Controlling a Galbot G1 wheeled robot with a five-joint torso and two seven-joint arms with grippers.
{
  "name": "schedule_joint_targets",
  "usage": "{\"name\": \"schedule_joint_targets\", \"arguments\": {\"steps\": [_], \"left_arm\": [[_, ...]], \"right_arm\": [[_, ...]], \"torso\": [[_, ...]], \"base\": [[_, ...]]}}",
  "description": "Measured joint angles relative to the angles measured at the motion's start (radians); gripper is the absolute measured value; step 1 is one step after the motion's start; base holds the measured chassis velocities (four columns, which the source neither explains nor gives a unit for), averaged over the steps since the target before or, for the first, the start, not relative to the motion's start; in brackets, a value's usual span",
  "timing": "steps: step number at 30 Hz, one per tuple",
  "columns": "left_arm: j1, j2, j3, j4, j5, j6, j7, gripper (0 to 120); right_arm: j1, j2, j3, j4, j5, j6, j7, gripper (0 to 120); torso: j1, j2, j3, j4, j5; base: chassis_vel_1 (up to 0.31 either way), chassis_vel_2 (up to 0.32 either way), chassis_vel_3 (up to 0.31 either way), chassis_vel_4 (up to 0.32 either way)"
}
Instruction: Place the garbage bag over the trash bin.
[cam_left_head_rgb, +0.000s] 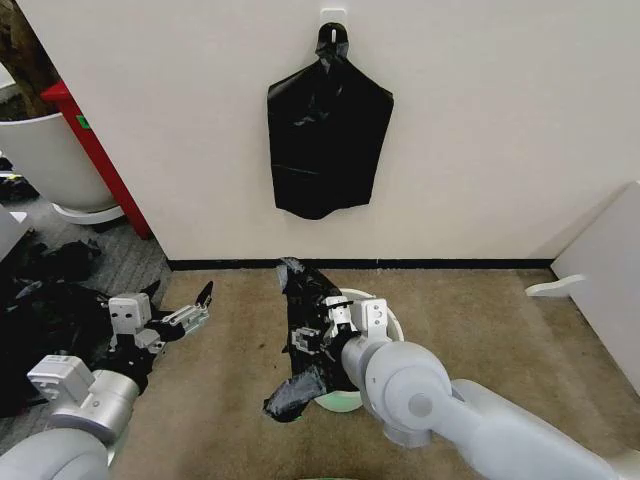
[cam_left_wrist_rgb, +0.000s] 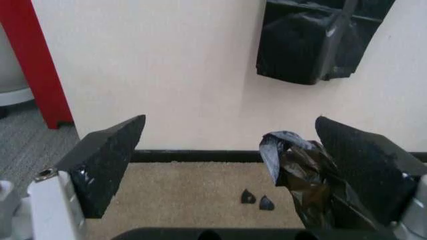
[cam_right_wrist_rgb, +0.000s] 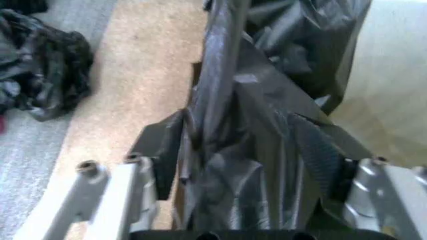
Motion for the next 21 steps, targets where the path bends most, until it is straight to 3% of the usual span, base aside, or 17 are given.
{"name": "schedule_joint_targets", "arguments": {"steps": [2,7,9,16,21], "left_arm": [[-0.001,0.0,0.0,0.0,0.0,0.0,0.0,100],[-0.003,0.001,0.001,0.0,-0.002,-0.003,0.002,100],[-0.003,0.0,0.002,0.0,-0.002,-0.004,0.003,100],[-0.011,0.007,0.02,0.0,0.001,-0.004,0.02,100],[-0.011,0.014,0.047,0.0,0.024,0.008,0.043,100]], "right_arm": [[-0.001,0.001,-0.001,-0.006,-0.001,0.0,0.001,54],[-0.002,-0.001,-0.001,-0.04,-0.022,0.015,0.016,31],[-0.002,-0.004,-0.001,-0.04,-0.023,0.017,0.017,28],[-0.032,-0.055,0.03,-0.01,-0.041,0.029,0.025,0],[-0.048,-0.09,0.059,0.011,-0.044,0.03,0.023,0]], "torso": [[0.0,0.0,0.0,0.0,0.0],[0.0,0.0,0.0,0.0,0.0001],[0.0,0.0,0.0,0.0,0.0001],[0.0,0.0,0.0,0.0,0.0002],[0.0,0.0,0.0,-0.0001,0.0002]], "base": [[0.0,0.0,0.0,0.0],[0.0,0.0,0.0,0.0],[0.0,0.0,0.0,0.0],[0.0,0.0,0.0,0.0],[0.0,0.0,0.0,0.0]]}}
